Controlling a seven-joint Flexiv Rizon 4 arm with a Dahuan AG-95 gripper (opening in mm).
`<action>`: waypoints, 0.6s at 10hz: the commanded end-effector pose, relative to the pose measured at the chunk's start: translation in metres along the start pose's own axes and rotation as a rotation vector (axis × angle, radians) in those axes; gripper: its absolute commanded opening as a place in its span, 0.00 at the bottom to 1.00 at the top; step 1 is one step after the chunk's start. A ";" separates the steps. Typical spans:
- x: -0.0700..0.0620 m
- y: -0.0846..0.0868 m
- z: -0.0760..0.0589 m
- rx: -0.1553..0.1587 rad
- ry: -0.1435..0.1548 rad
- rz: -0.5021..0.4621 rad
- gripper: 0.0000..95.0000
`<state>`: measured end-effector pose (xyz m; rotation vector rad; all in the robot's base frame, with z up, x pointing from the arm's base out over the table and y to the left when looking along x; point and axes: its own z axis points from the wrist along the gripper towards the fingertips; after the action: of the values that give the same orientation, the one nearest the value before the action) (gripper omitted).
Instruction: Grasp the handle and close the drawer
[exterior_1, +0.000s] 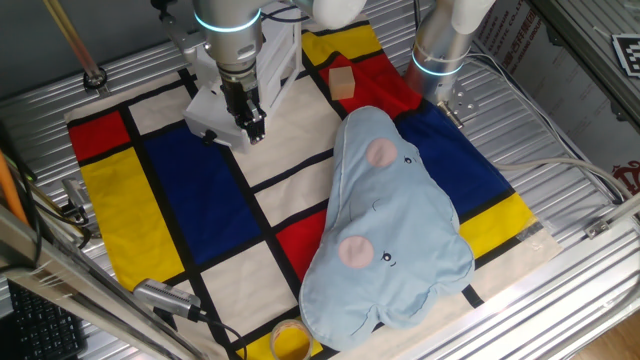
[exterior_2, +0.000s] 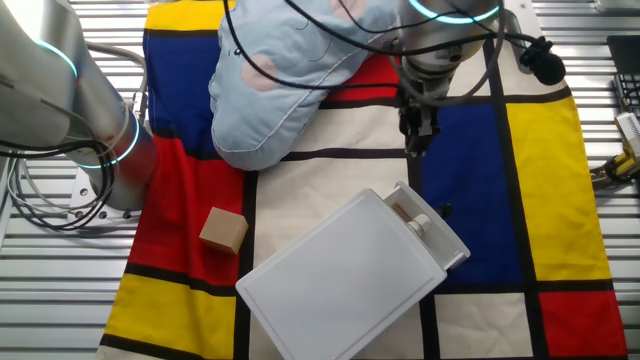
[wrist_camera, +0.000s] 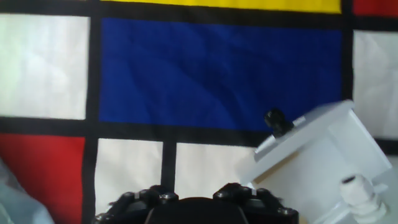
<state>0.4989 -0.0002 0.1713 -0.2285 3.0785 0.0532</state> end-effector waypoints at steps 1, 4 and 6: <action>-0.001 0.000 0.001 0.001 0.000 -0.003 0.00; -0.001 0.000 0.001 0.019 0.004 0.002 0.00; -0.001 0.000 0.001 0.024 0.003 0.005 0.00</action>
<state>0.5001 0.0005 0.1708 -0.2181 3.0821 0.0160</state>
